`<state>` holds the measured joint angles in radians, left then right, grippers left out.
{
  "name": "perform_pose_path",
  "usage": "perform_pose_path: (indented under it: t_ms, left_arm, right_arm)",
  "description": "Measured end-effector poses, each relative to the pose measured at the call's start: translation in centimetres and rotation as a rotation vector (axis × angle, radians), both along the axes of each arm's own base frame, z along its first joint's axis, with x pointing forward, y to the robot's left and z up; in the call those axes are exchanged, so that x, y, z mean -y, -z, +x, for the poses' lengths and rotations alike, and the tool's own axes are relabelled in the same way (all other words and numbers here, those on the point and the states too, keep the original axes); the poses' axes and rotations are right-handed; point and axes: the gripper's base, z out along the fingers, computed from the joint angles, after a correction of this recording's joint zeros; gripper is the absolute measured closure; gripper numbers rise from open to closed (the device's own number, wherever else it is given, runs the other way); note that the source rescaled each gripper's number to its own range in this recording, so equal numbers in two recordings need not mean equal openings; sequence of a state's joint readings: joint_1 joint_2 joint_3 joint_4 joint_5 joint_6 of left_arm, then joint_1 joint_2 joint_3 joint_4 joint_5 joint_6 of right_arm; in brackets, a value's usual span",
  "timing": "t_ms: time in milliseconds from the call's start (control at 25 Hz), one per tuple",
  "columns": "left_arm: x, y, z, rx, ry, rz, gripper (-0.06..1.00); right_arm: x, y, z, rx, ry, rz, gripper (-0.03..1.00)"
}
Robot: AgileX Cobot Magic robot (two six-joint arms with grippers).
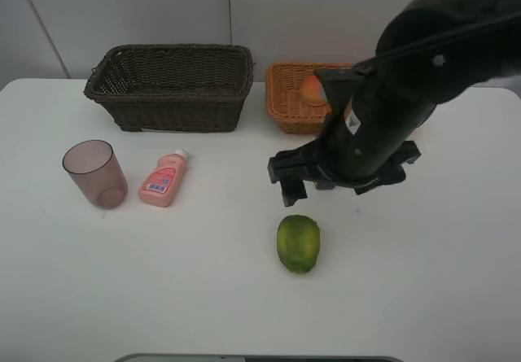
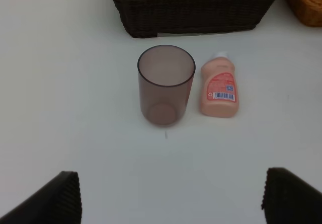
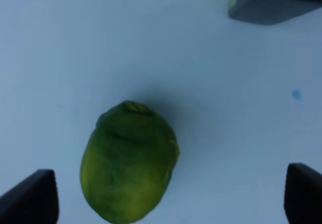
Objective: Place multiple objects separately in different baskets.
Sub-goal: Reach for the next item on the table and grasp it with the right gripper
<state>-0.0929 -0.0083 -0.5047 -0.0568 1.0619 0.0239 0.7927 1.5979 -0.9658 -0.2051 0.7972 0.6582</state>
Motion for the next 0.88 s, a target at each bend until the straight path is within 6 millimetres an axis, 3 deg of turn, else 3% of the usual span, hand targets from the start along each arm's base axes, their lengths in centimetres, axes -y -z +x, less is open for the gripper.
perform_pose_path:
  t_ms: [200, 560, 880]
  left_arm:
    - [0.0, 0.0, 0.0, 0.0, 0.0, 0.0, 0.02]
    - [0.0, 0.0, 0.0, 0.0, 0.0, 0.0, 0.02]
    - [0.0, 0.0, 0.0, 0.0, 0.0, 0.0, 0.02]
  right_arm:
    - [-0.1, 2.0, -0.5, 0.014, 0.099, 0.107, -0.03]
    - [-0.9, 6.4, 0.2, -0.054, 0.126, 0.058, -0.03]
    - [-1.3, 8.0, 0.4, -0.067, 0.126, 0.055, -0.03]
